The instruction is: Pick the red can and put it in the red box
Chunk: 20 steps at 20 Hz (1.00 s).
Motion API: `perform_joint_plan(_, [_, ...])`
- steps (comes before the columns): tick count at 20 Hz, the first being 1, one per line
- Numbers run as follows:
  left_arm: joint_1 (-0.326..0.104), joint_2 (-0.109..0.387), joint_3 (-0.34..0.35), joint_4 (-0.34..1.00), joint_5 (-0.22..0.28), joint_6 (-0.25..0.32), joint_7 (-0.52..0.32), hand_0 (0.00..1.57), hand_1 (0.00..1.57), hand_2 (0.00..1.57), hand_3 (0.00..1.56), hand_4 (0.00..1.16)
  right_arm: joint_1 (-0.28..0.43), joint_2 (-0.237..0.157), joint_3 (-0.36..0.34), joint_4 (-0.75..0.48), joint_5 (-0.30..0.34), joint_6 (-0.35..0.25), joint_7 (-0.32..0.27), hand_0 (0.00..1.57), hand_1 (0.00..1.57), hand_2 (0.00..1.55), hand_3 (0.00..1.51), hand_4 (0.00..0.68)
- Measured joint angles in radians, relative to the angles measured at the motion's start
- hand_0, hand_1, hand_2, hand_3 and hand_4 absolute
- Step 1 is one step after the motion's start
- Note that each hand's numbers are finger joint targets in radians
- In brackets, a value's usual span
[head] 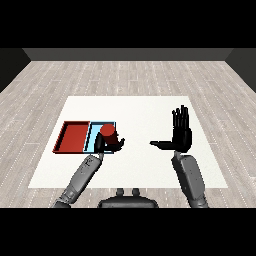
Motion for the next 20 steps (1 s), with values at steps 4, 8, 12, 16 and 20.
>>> perform_joint_plan(4, [0.010, 0.088, 0.055, -0.045, -0.022, -0.016, 0.046, 1.57, 1.57, 1.55, 1.42, 1.12, 0.078, -0.026, -0.040, 0.041, -0.008, 0.045, -0.036, 0.00, 0.00, 0.00, 0.00, 0.000])
perform_joint_plan(8, [-0.010, 0.155, 0.119, -0.040, -0.038, -0.038, 0.087, 1.57, 1.57, 1.56, 1.43, 1.13, 0.142, -0.030, -0.053, 0.105, 0.006, 0.074, -0.077, 0.00, 0.00, 0.00, 0.00, 0.000])
perform_joint_plan(12, [-0.056, 0.215, 0.181, 0.034, -0.069, -0.055, 0.112, 1.42, 1.42, 1.45, 1.39, 1.11, 0.183, -0.026, -0.061, 0.181, 0.008, 0.117, -0.126, 0.00, 0.00, 0.00, 0.00, 0.000])
perform_joint_plan(16, [-0.127, 0.254, 0.228, 0.168, -0.112, -0.070, 0.125, 1.53, 1.53, 1.46, 1.44, 1.08, 0.216, -0.017, -0.069, 0.212, 0.009, 0.134, -0.145, 0.00, 0.00, 0.00, 0.00, 0.000])
perform_joint_plan(20, [-0.187, 0.299, 0.298, 0.370, -0.112, -0.106, 0.118, 1.57, 1.57, 1.56, 1.46, 1.10, 0.208, -0.008, -0.068, 0.241, 0.025, 0.128, -0.149, 0.00, 0.00, 0.00, 0.00, 0.000])
